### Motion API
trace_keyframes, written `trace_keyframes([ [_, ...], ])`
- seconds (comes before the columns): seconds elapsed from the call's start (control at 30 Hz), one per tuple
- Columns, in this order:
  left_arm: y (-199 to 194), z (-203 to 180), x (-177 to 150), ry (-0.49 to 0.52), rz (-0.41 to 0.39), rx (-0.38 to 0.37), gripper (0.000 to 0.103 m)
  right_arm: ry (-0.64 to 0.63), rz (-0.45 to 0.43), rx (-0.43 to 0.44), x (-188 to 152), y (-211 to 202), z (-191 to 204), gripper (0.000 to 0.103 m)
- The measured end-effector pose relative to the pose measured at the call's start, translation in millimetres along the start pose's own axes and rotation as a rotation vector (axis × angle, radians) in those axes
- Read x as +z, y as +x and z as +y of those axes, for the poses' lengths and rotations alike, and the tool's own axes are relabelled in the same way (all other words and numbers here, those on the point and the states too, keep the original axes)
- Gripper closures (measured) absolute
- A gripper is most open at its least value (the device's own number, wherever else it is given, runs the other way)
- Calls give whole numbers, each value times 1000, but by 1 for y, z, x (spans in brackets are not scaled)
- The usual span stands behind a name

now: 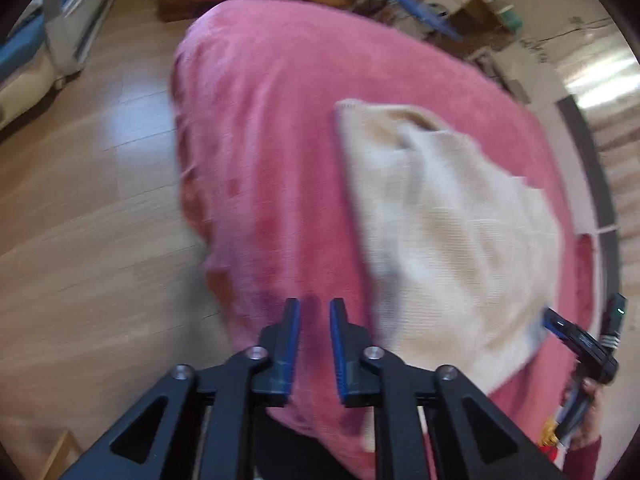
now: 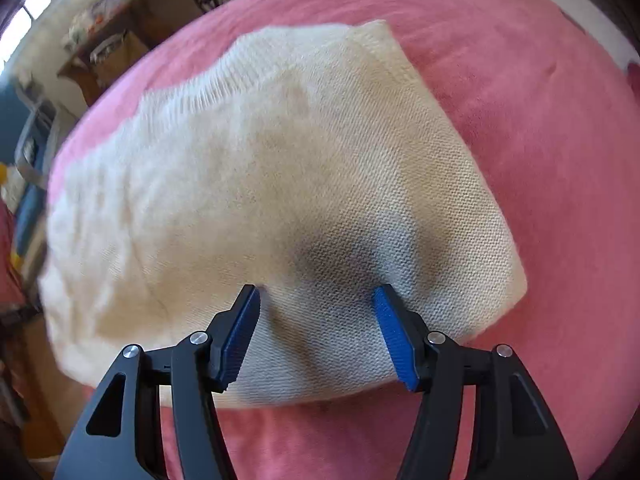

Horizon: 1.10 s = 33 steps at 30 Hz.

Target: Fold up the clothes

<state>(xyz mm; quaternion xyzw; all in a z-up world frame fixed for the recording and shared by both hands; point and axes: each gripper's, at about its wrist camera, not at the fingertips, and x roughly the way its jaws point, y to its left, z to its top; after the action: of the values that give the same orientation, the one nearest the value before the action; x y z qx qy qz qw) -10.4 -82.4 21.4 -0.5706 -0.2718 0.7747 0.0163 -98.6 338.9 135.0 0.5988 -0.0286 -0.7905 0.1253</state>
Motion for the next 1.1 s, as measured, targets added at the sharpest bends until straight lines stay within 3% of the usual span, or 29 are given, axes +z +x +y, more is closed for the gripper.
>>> trace_keyframes([
  [0.13, -3, -66, 2, 155, -38, -131, 85, 31, -35, 105, 8, -15, 6, 40],
  [0.27, 31, -116, 20, 246, -49, -89, 85, 10, -42, 96, 13, -7, 20, 40],
  [0.33, 54, -106, 28, 223, -9, 37, 85, 10, -39, 87, 21, 5, 22, 40],
  [0.37, 60, -88, 28, 198, 18, 57, 86, 10, -29, 70, 25, 14, 21, 40],
  [0.43, 58, -62, 22, 165, 4, 55, 99, 17, -4, 13, 26, 26, 11, 40],
  [0.57, 45, -39, 6, 149, -18, 68, 101, -18, 5, -32, 25, 32, -5, 41],
  [0.63, 36, -42, 1, 129, -28, 45, 101, -5, -3, 0, 26, 22, -9, 41],
  [0.67, 28, -46, 2, 129, -47, 35, 97, 3, -7, 17, 27, 16, -12, 41],
  [0.7, 21, -53, 5, 144, -73, 15, 85, 22, -27, 60, 31, 8, -14, 41],
  [0.73, 14, -61, 8, 160, -99, -6, 83, 45, -52, 111, 35, -1, -17, 40],
  [0.8, 3, -77, 16, 194, -138, -55, 82, 100, -112, 201, 52, -18, -28, 40],
  [0.9, 10, -104, 31, 254, -164, -57, 82, 158, -164, 295, 86, -26, -39, 40],
  [0.97, 21, -102, 36, 265, -157, -15, 82, 186, -157, 371, 108, -20, -41, 40],
  [1.03, 47, -97, 45, 254, -127, 66, 82, 195, -93, 406, 122, -2, -37, 40],
  [1.07, 60, -83, 49, 239, -94, 85, 82, 195, -39, 399, 128, 23, -26, 40],
  [1.1, 73, -69, 52, 223, -60, 102, 82, 183, -2, 316, 130, 42, -22, 40],
])
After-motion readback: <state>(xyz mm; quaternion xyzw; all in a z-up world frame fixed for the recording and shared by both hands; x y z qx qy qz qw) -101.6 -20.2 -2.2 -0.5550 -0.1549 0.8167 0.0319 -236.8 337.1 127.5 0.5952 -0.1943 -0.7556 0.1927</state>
